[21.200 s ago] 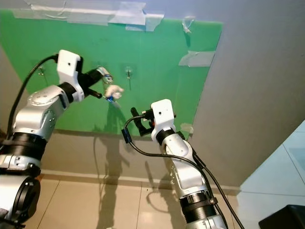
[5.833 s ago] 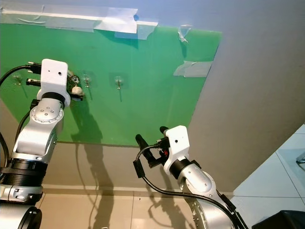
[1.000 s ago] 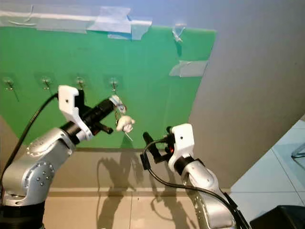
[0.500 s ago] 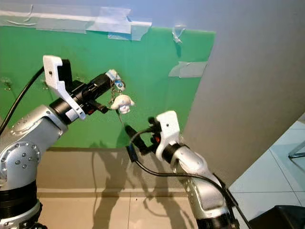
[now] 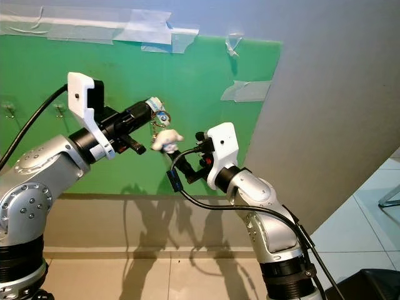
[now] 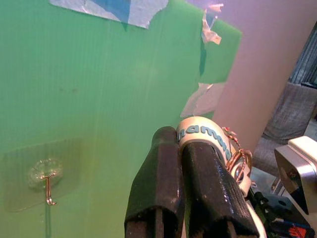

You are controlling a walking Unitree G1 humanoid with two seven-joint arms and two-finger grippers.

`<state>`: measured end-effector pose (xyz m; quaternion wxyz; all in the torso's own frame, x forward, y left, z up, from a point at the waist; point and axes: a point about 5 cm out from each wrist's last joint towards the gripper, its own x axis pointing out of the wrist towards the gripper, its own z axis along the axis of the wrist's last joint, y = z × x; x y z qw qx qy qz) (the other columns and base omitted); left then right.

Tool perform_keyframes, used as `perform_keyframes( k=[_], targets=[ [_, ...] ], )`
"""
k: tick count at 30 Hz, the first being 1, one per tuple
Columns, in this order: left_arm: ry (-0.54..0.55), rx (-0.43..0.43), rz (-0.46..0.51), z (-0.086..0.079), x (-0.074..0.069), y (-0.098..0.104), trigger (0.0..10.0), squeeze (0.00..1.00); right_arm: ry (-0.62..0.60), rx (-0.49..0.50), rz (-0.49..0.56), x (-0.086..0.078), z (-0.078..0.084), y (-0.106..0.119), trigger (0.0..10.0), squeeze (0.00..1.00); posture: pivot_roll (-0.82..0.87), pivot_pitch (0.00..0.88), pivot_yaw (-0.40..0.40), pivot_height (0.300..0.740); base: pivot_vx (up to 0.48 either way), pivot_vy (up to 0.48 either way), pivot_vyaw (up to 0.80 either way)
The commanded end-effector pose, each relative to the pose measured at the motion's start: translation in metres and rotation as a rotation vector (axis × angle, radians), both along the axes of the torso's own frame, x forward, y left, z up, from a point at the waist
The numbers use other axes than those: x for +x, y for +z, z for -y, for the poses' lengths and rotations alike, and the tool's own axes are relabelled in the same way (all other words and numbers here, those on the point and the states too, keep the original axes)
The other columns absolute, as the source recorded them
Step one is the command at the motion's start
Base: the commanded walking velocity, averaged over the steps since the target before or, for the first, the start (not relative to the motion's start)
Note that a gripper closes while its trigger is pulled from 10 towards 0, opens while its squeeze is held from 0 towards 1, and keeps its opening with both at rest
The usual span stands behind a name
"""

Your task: Hang keys on a hook

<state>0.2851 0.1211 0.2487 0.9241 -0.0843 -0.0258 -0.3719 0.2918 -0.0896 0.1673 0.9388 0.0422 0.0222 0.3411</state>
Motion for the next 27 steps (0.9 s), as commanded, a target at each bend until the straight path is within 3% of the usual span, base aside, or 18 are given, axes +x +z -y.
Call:
perform_keyframes(
  k=[1, 3, 4, 5, 13, 27],
  targets=[
    [-0.008, 0.015, -0.002, 0.001, 0.0, -0.001, 0.0, 0.0, -0.002, 0.013, 0.002, 0.001, 0.001, 0.004, 10.0, 1.0, -0.02, 0.0, 0.017, 0.74, 0.0, 0.0, 0.0],
    [-0.012, 0.016, -0.001, 0.002, -0.001, -0.001, 0.0, 0.0, -0.002, 0.023, 0.006, 0.001, 0.0, 0.006, 10.0, 1.0, -0.01, 0.0, 0.014, 0.74, 0.0, 0.0, 0.0],
    [-0.013, 0.018, -0.002, 0.002, -0.001, -0.001, 0.0, 0.0, -0.002, 0.029, 0.01, 0.001, -0.001, 0.007, 10.0, 0.59, -0.01, 0.0, 0.013, 0.74, 0.0, 0.0, 0.0],
    [-0.013, 0.019, -0.002, 0.002, -0.001, -0.001, 0.0, 0.0, -0.006, 0.034, 0.015, 0.002, -0.001, 0.009, 10.0, 0.0, -0.01, 0.0, 0.013, 0.74, 0.0, 0.0, 0.0],
    [0.006, 0.048, -0.016, 0.001, 0.001, -0.009, 0.0, 0.0, -0.005, 0.05, 0.041, 0.003, 0.002, 0.021, 10.0, 0.0, -0.01, 0.0, 0.004, 0.74, 0.0, 0.0, 0.0],
    [0.041, 0.061, -0.013, -0.001, 0.006, -0.012, 0.0, 0.0, 0.08, -0.023, -0.005, -0.007, 0.003, 0.009, 10.0, 0.0, -0.01, 0.0, -0.001, 0.74, 0.0, 0.0, 0.0]
  ],
)
